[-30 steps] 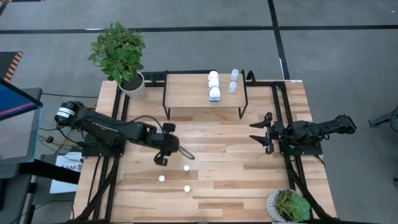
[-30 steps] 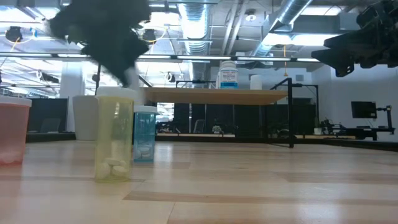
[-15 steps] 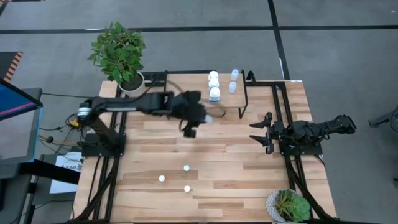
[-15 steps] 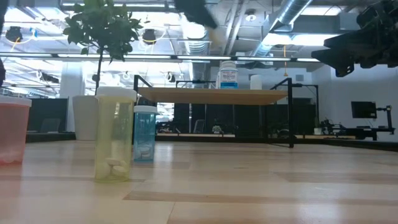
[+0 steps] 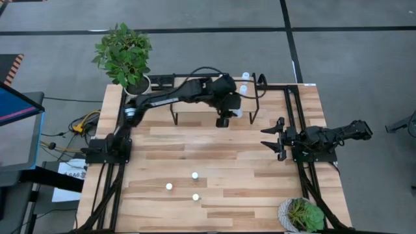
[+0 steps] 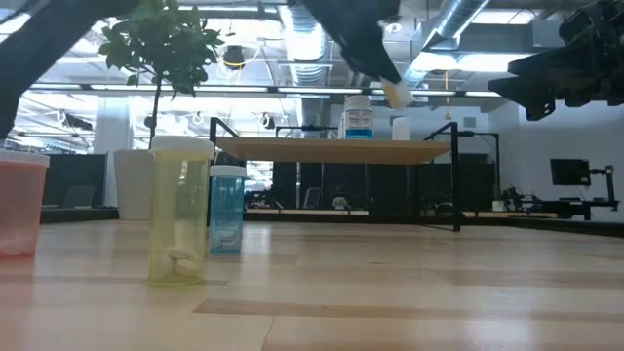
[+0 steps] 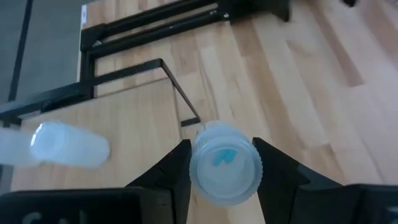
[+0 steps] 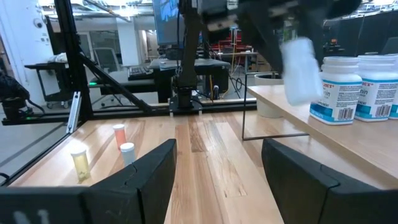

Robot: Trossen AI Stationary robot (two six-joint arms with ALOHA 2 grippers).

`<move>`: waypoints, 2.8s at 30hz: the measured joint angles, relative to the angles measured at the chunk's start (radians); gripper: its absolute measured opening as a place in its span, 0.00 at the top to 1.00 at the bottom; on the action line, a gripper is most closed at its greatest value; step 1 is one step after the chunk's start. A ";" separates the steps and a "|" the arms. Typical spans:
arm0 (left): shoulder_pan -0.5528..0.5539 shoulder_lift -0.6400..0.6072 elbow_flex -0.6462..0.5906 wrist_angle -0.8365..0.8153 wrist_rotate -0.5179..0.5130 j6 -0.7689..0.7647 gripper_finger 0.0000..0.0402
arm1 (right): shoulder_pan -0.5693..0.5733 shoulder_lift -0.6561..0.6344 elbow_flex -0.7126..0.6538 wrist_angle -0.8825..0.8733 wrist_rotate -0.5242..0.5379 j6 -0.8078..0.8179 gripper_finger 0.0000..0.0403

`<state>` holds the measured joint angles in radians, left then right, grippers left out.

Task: Pick and place medicine bottles onto shelf by color
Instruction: Align the white bottle with the other white bottles on the shelf, then align the white transparent bottle with the other white transparent bottles on the shelf

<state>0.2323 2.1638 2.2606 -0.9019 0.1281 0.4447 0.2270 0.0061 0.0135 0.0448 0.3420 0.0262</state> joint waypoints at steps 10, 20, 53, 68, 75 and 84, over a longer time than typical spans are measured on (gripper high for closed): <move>0.042 0.098 0.086 0.037 -0.026 0.029 0.71 | 0.000 0.000 0.000 0.000 0.000 0.000 0.36; 0.091 0.108 0.091 0.092 -0.012 0.022 0.71 | 0.000 0.000 0.000 0.000 0.000 0.000 0.36; 0.082 0.122 0.092 0.114 -0.090 -0.006 0.56 | 0.000 0.000 0.000 0.000 0.000 0.000 0.36; 0.049 0.090 0.095 0.130 -0.080 -0.004 0.56 | 0.000 0.000 0.000 0.000 0.000 0.000 0.36; -0.030 -0.005 0.096 -0.001 -0.096 -0.034 0.56 | 0.000 0.000 0.000 0.000 0.000 0.000 0.36; -0.101 -0.115 0.096 -0.302 -0.098 -0.122 0.56 | 0.000 0.000 0.000 0.000 0.000 0.000 0.36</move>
<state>0.1309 2.0485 2.3562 -1.2037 0.0299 0.3227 0.2272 0.0063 0.0135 0.0446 0.3420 0.0263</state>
